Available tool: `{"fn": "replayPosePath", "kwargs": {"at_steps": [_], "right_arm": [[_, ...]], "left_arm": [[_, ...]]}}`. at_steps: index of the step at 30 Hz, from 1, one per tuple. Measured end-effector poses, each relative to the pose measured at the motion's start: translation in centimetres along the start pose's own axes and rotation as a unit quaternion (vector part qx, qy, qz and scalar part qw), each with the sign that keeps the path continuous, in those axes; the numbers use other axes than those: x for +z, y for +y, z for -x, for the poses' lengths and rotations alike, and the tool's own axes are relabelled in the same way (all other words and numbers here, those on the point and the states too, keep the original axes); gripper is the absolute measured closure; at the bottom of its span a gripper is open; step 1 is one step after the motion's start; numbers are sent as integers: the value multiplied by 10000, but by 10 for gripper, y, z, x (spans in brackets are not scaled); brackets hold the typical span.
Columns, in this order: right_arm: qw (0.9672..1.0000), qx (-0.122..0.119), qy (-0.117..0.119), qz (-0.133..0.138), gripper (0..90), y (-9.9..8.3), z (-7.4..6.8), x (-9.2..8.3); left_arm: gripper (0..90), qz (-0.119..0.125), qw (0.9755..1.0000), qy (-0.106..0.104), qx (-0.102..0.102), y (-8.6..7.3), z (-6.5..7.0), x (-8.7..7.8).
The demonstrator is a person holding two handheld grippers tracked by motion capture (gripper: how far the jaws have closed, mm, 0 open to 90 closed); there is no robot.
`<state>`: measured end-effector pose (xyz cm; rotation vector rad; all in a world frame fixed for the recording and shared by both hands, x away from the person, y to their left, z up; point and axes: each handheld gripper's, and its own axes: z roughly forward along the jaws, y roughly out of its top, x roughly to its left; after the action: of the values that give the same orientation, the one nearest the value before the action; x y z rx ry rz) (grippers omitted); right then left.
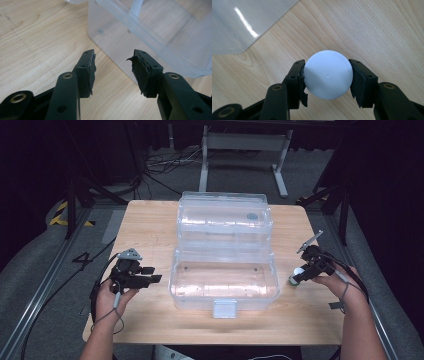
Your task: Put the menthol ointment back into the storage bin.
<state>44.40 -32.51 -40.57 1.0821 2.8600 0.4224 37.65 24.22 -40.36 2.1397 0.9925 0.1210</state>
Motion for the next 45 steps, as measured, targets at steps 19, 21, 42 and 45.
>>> {"fn": "replayPosePath", "kwargs": {"at_steps": [19,21,42,45], "right_arm": [[9994,-205,-54,258,505,10,-15,-35],[9993,-204,-56,303,505,10,-17,-40],[9971,-476,-129,581,506,9,-38,-69],[9971,-496,-148,563,506,9,-40,-72]], "left_arm": [[537,-62,9999,65,-88,-8,0,-5],[537,-73,9999,67,-99,-8,0,-6],[534,-92,9998,102,-125,-9,-1,-5],[534,-94,9998,101,-124,-9,-1,-5]]}}
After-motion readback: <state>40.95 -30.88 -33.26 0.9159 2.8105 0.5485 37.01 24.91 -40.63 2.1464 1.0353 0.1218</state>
